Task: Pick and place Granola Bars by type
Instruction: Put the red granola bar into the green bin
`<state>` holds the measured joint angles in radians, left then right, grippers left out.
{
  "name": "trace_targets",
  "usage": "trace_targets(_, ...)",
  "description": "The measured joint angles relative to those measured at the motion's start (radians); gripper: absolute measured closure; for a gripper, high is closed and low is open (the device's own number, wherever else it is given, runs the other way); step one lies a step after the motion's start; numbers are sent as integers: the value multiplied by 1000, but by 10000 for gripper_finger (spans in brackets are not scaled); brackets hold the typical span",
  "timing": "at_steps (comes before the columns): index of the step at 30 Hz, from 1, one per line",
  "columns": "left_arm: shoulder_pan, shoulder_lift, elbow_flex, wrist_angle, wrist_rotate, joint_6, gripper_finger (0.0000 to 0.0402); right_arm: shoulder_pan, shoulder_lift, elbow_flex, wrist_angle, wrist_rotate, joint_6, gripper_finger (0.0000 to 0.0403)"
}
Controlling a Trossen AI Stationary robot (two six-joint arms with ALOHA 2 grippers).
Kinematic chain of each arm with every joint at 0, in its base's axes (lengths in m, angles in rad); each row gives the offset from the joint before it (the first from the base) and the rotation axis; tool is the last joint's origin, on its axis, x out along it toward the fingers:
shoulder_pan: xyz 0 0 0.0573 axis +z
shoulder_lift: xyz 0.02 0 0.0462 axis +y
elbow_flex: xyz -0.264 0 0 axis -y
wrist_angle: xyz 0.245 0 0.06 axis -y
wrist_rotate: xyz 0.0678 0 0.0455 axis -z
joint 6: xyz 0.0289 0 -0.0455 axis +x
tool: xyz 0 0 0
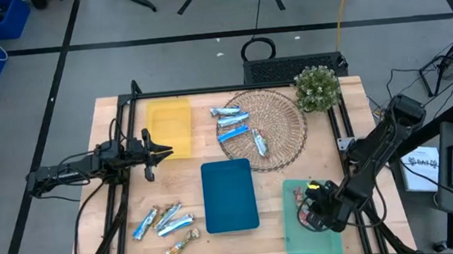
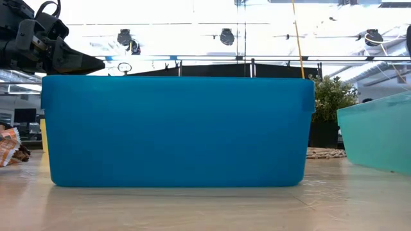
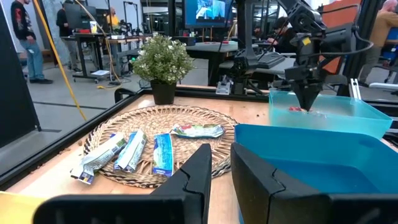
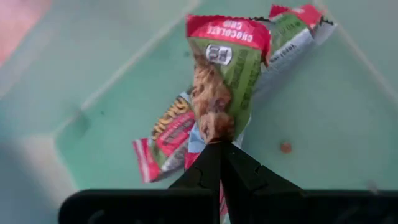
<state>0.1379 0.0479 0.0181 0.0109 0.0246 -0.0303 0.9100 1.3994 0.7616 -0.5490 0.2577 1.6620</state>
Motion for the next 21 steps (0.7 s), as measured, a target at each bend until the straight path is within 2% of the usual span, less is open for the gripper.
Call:
trace_targets(9,0,0,0,0,0,0,334,0,23,0,-24,-2,124,403)
trace_targets(15,0,0,0,0,0,0,334,0,21,0,-141,-108,202,403)
trace_targets(21,0,0,0,0,0,0,334,0,21,0,-140,-129,208,403)
